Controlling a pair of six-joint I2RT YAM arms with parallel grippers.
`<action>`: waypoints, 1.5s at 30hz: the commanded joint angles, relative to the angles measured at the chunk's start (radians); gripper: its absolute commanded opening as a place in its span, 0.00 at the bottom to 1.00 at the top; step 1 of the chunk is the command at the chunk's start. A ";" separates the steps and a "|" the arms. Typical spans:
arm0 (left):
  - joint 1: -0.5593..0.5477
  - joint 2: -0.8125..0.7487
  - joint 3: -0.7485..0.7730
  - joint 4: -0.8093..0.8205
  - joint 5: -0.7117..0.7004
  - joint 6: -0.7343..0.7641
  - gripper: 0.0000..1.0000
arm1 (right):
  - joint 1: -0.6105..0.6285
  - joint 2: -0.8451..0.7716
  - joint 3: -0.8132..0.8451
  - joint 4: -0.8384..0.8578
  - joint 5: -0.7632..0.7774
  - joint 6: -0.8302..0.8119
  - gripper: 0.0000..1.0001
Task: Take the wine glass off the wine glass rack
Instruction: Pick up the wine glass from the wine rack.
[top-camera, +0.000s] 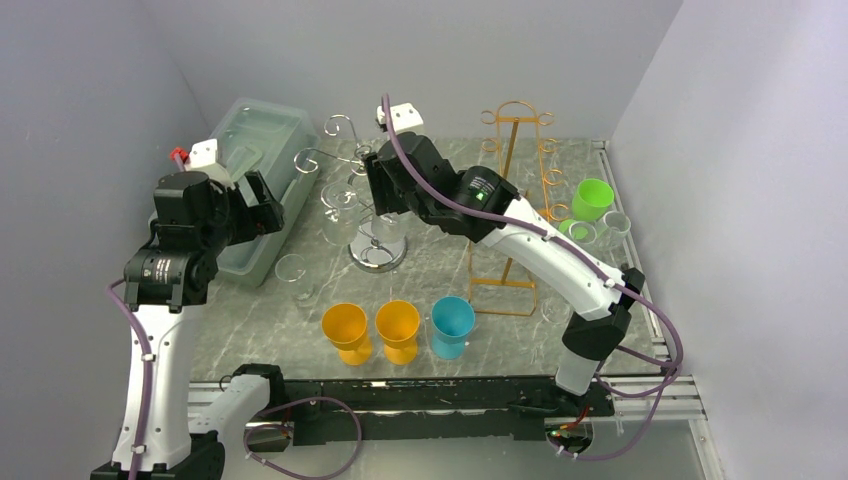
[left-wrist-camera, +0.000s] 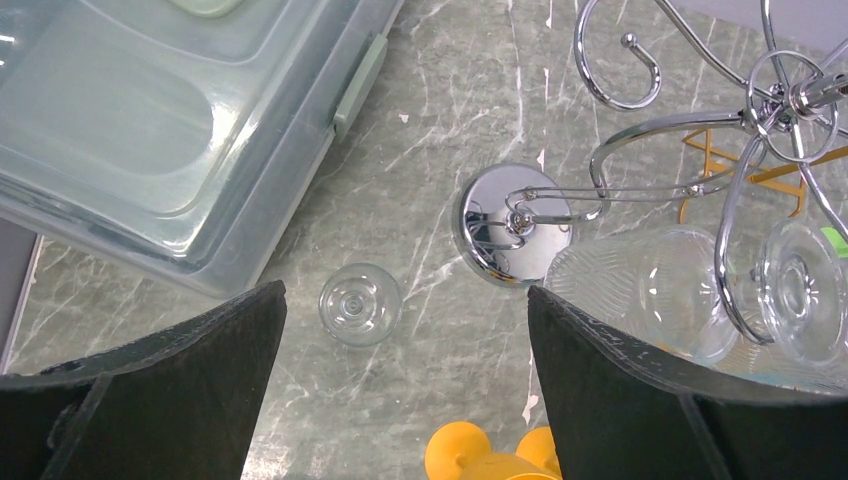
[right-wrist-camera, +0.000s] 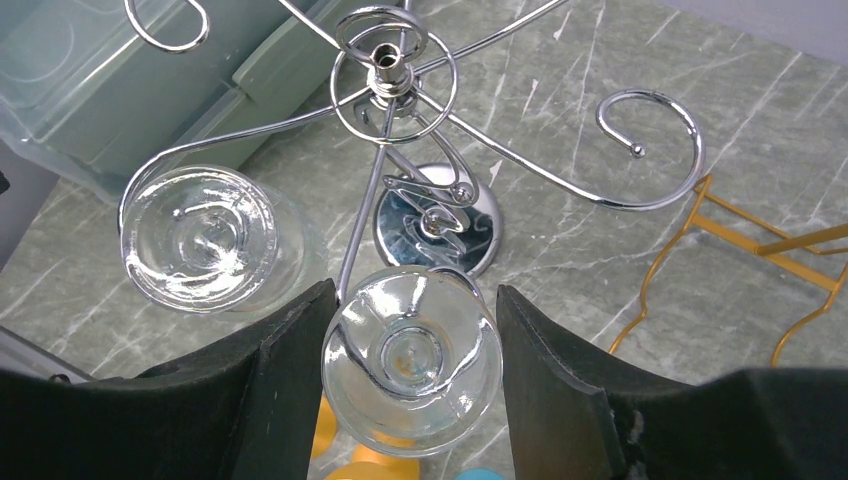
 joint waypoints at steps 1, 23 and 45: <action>0.005 -0.029 -0.011 0.052 0.041 0.005 0.96 | 0.010 -0.061 0.003 0.091 -0.015 -0.021 0.34; 0.004 -0.031 0.027 0.069 0.100 0.012 0.96 | 0.010 -0.062 0.014 0.112 -0.005 -0.029 0.33; 0.005 -0.028 0.009 0.081 0.115 0.021 0.96 | 0.025 -0.015 0.072 0.106 -0.012 -0.074 0.32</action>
